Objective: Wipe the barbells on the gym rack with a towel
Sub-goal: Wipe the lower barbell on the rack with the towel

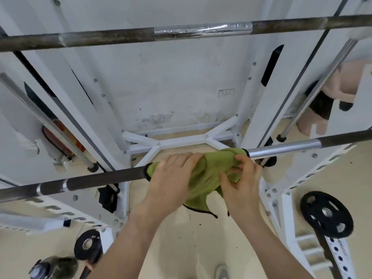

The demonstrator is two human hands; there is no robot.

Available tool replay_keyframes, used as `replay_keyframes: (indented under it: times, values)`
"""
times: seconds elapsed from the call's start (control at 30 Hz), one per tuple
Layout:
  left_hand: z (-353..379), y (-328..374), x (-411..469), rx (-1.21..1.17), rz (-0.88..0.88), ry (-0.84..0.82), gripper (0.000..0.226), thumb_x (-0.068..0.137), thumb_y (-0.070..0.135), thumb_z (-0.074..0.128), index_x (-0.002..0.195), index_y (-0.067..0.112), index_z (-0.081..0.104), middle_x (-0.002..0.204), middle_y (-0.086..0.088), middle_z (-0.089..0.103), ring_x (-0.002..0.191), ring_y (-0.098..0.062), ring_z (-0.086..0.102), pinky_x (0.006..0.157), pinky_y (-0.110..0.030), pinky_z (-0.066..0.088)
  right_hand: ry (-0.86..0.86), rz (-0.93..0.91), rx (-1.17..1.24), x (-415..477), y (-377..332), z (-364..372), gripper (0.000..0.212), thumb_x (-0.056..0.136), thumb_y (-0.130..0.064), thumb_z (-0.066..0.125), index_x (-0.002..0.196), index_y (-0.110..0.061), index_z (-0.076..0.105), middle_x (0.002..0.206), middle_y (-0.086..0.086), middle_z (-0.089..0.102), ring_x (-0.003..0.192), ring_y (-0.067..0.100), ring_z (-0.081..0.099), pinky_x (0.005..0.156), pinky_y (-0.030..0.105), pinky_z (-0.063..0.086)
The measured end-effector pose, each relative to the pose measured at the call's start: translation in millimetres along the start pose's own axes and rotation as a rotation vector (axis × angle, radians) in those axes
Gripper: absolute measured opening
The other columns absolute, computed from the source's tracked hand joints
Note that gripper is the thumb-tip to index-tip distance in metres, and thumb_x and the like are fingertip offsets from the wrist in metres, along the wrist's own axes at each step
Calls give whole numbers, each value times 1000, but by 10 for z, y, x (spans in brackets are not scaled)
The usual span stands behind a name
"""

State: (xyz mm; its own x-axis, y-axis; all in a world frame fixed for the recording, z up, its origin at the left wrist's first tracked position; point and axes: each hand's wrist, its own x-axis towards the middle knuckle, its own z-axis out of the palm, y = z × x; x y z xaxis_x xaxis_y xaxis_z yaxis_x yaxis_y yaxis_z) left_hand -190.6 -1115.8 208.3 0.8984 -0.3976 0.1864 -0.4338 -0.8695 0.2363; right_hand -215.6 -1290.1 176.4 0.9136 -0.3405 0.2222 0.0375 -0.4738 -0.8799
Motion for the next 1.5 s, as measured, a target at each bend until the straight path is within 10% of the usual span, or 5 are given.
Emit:
replay_keyframes:
  times: [0.37,0.57,0.83,1.23,1.5]
  values:
    - [-495,-479,287,31,-220,445,42,73,-2,51,104,19,71,114,-7,62,110,-35,51,95,-42,35,-61,-368,-444,383,-323,-160,22,88,-7,60,107,-10,69,96,4,55,80,26,55,64,37,50]
    - [-81,26,-76,221,-86,-22,58,71,43,54,127,25,52,118,4,59,113,-23,54,102,-39,39,-321,-705,-814,229,-213,213,48,93,-46,44,126,-13,54,112,5,59,105,27,53,99,43,36]
    - [33,386,498,352,-221,-155,34,89,51,51,111,26,49,93,3,65,83,-23,63,58,-31,39,-414,-833,-994,1017,180,-411,37,70,-47,71,84,-16,57,69,-1,58,61,23,59,63,33,38]
    - [776,1709,1545,383,-110,-83,31,72,34,72,97,21,60,65,4,59,51,-19,55,44,-27,45,-384,-375,-1148,1608,568,-1352,12,84,-13,51,82,-24,56,80,-2,63,82,23,61,87,37,36]
    - [401,1097,910,470,-410,-86,27,69,35,61,96,30,62,72,6,61,66,-23,60,59,-30,43,-608,-863,-900,1410,321,-757,12,86,-23,58,94,-15,53,73,0,62,55,22,44,48,27,31]
